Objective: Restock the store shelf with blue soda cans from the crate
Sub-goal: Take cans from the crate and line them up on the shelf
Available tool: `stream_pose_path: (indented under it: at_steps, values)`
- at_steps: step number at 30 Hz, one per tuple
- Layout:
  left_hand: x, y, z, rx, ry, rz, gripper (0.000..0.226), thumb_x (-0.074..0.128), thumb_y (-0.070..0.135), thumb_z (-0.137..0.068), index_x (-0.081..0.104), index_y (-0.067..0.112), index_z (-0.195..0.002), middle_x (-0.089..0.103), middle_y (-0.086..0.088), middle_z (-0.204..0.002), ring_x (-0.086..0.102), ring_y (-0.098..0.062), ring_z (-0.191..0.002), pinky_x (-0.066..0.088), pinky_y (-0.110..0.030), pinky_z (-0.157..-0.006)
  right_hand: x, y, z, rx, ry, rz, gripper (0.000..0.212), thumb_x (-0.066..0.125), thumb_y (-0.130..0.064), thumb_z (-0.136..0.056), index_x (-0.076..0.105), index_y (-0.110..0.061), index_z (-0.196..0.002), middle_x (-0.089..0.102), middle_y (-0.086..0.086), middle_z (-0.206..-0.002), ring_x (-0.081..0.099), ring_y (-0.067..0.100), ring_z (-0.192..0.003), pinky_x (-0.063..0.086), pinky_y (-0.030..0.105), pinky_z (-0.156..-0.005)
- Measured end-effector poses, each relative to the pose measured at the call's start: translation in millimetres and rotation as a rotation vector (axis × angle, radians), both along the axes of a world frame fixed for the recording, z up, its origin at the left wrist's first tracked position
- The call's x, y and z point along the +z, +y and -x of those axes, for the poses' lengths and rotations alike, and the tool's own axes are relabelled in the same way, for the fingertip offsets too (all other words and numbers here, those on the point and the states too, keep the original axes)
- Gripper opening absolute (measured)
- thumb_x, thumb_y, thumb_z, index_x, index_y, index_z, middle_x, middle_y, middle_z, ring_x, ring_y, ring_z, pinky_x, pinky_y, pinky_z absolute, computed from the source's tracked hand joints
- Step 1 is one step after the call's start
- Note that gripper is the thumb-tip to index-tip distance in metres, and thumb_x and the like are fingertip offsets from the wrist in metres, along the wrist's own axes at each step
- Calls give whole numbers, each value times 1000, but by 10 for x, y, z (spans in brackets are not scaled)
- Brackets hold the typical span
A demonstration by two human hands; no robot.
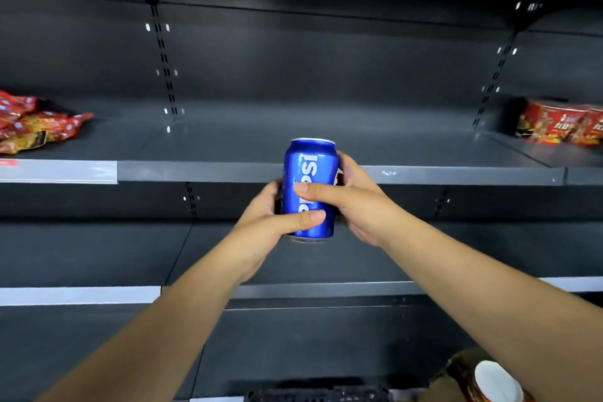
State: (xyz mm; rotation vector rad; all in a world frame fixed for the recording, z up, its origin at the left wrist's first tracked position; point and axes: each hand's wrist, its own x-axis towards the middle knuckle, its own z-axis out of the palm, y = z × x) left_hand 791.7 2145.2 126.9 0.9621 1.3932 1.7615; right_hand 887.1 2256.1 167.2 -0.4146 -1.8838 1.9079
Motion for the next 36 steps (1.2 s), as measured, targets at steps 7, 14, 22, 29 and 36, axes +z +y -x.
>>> stream_pose_path:
  at_steps: [7, 14, 22, 29, 36]
  values:
    - [-11, 83, -176, 253, 72, -20, 56, 86, 10, -59, 55, 29, -102, 69, 6, -99, 67, -1, -84, 53, -19, -65, 127, 68, 73, -13, -82, -51, 74, 85, -29, -58, 49, -19, -122, 67, 1, -111, 66, 19, -100, 53, 37, -90]
    - [2, 188, -273, 445, 309, 80, 65, 86, 20, -59, 49, 29, -112, 66, 15, -94, 63, 4, -79, 47, -9, -60, 178, 22, 173, -236, -157, -260, 67, 83, -35, -67, 49, -14, -121, 65, -2, -104, 66, 15, -92, 56, 32, -81]
    - [144, 90, -232, 293, 302, 75, 81, 89, 27, -57, 35, 38, -117, 55, 17, -117, 59, 11, -93, 47, -9, -73, 282, 69, 60, -181, -48, -209, 104, 79, -21, -73, 11, -20, -151, 63, -6, -115, 64, 0, -90, 52, 9, -69]
    - [202, 48, -237, 173, 81, 1, 68, 86, 13, -58, 51, 19, -115, 70, 5, -99, 68, -3, -84, 52, -17, -63, 352, 71, -1, -79, -34, -170, 103, 77, -14, -72, 11, -21, -151, 66, -12, -99, 67, 7, -90, 52, 29, -87]
    - [146, 61, -393, 392, 150, -2, 53, 82, 7, -66, 50, 28, -102, 66, 5, -94, 64, 4, -71, 51, -14, -57, 363, -93, 0, -53, -151, -70, 84, 81, -42, -54, 42, -7, -119, 68, 1, -103, 68, 12, -87, 54, 26, -75]
